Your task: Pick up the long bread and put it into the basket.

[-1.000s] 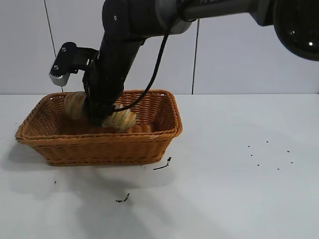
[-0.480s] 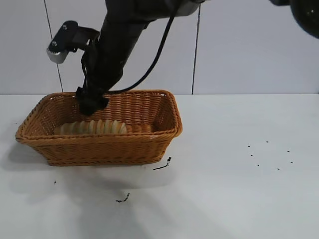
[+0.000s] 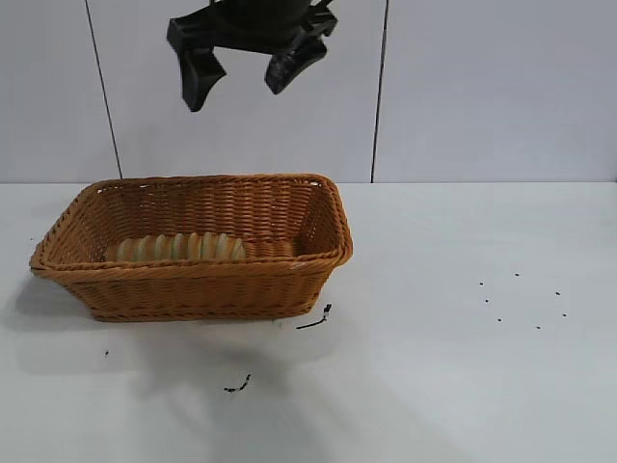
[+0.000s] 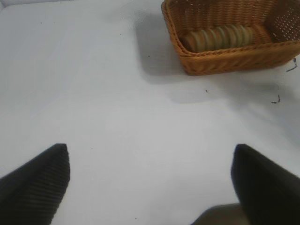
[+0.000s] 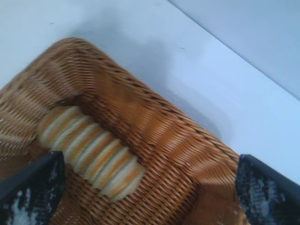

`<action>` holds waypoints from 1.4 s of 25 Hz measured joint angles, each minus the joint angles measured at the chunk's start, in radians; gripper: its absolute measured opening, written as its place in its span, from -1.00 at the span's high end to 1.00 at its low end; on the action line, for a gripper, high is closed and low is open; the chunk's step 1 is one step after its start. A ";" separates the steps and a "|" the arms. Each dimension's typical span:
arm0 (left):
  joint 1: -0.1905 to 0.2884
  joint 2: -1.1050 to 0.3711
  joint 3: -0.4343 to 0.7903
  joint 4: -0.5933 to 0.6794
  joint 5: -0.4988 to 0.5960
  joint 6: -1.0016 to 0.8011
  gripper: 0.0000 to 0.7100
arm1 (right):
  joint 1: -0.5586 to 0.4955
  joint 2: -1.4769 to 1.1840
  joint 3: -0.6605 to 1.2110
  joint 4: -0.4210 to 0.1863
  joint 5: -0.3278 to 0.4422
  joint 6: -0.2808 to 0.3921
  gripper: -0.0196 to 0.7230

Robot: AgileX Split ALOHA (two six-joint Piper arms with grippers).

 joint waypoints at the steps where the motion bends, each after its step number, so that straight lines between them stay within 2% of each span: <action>1: 0.000 0.000 0.000 0.000 0.000 0.000 -0.96 | -0.032 0.000 0.000 -0.011 0.014 0.000 -0.86; 6: 0.000 0.000 0.000 0.000 0.000 0.000 -0.96 | -0.185 0.000 0.000 -0.025 0.060 0.003 -0.85; 11: 0.000 0.000 0.000 0.000 0.000 0.000 -0.96 | -0.280 0.000 0.000 -0.025 0.096 0.007 -0.83; 17: 0.000 0.000 0.000 0.000 0.000 0.000 -0.96 | -0.299 0.000 0.000 -0.019 0.186 0.008 -0.83; 24: 0.000 0.000 0.000 0.000 0.000 0.000 -0.96 | -0.299 -0.069 0.013 -0.019 0.190 0.030 -0.83; 29: 0.000 0.000 0.000 0.000 0.000 0.000 -0.96 | -0.299 -0.253 0.149 -0.019 0.190 0.039 -0.83; 35: 0.000 0.000 0.000 0.000 0.000 0.000 -0.96 | -0.299 -0.575 0.483 -0.021 0.190 0.036 -0.83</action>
